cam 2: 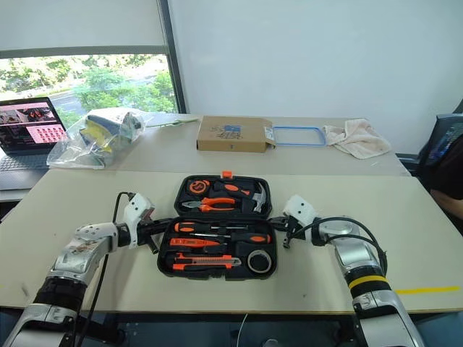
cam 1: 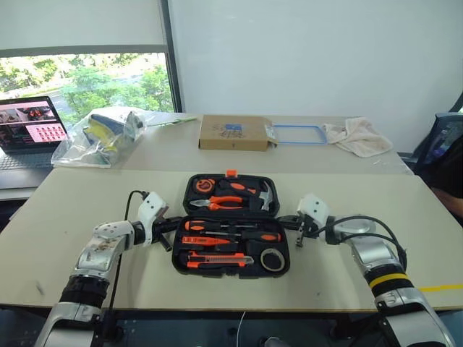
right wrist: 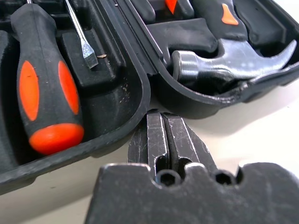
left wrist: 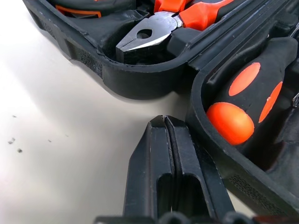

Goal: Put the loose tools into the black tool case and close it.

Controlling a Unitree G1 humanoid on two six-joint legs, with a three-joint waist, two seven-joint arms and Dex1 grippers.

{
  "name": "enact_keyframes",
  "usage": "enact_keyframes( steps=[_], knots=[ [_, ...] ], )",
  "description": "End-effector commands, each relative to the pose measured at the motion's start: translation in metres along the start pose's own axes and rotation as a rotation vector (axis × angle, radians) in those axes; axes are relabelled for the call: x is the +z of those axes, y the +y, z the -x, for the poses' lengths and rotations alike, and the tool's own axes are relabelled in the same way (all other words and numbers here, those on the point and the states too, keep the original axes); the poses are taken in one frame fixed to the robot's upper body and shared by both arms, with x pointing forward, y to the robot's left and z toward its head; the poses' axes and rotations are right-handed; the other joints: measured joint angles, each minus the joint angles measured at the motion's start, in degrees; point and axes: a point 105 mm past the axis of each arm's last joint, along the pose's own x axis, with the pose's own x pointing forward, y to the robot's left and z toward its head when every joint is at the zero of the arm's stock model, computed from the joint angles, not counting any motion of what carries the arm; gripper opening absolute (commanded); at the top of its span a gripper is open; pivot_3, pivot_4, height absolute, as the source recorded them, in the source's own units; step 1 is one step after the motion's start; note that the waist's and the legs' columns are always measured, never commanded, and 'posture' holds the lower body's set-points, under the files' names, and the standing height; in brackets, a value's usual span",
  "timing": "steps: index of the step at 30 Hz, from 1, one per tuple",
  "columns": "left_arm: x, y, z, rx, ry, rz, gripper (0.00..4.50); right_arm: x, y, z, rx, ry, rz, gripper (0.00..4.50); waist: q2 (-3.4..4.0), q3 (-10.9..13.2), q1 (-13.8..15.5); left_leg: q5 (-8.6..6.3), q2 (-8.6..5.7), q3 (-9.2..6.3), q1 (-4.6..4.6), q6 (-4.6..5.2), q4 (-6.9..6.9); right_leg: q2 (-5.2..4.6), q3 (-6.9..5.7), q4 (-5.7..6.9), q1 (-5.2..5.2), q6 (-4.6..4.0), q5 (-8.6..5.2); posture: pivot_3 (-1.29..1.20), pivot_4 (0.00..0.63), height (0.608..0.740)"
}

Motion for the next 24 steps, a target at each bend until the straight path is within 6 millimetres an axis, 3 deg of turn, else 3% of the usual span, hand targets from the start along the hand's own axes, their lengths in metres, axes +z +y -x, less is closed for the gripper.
enact_keyframes(
  steps=[1, 8, 12, 15, 19, 21, 24],
  knots=[
    [0.001, -0.019, 0.008, -0.069, -0.001, -0.013, 0.08, 0.017, 0.025, -0.003, 0.106, -0.052, 0.034, 0.07, 0.01, -0.01, -0.05, 0.0, 0.01, 0.0, 0.04, 0.0, -0.04, 0.0, 0.0, 0.01, 0.01, 0.0, 0.0, 0.0, 0.15, 0.74],
    [0.0, -0.012, 0.022, 0.01, -0.012, 0.0, 0.08, 0.014, 0.024, 0.013, 0.052, -0.028, 0.032, 0.07, 0.01, -0.01, 0.28, 0.0, 0.0, -0.01, 0.06, 0.0, 0.03, -0.01, 0.01, 0.0, 0.04, 0.0, 0.0, 0.0, 0.15, 0.74],
    [0.001, 0.008, 0.043, 0.111, -0.042, 0.047, 0.08, 0.014, 0.014, 0.042, 0.018, -0.027, -0.038, 0.07, 0.01, 0.0, 0.48, 0.01, -0.01, 0.0, 0.09, -0.02, 0.12, -0.02, 0.06, -0.01, 0.06, -0.01, 0.0, 0.0, 0.15, 0.74],
    [-0.01, 0.018, 0.062, 0.154, 0.037, 0.085, 0.74, 0.015, 0.018, 0.06, 0.047, -0.009, -0.098, 0.76, 0.01, 0.0, 0.52, 0.01, 0.0, -0.01, 0.09, -0.02, 0.12, -0.04, 0.05, -0.01, 0.04, -0.01, 0.0, 0.0, 0.15, 0.74],
    [-0.008, 0.017, 0.086, 0.106, 0.047, 0.158, 2.27, 0.013, 0.022, 0.081, 0.02, 0.009, -0.199, 2.25, 0.01, 0.0, 0.48, -0.01, 0.02, -0.01, 0.15, 0.01, 0.11, -0.04, 0.06, -0.01, 0.07, -0.01, 0.0, 0.0, 0.15, 0.74],
    [-0.002, 0.017, 0.095, 0.088, 0.051, 0.222, 2.83, 0.008, 0.029, 0.094, 0.01, 0.058, -0.292, 2.82, 0.01, 0.0, 0.49, -0.01, 0.04, -0.01, 0.15, 0.02, 0.1, -0.03, 0.07, 0.0, 0.07, -0.01, 0.0, 0.0, 0.15, 0.74],
    [-0.001, 0.015, 0.1, 0.083, 0.105, 0.267, 3.95, 0.009, 0.037, 0.105, 0.004, 0.079, -0.375, 3.86, 0.01, 0.0, 0.93, -0.04, 0.04, -0.02, 0.1, 0.06, 0.11, -0.09, 0.05, 0.0, 0.06, -0.01, -0.01, 0.0, 0.15, 0.74]
  ],
)
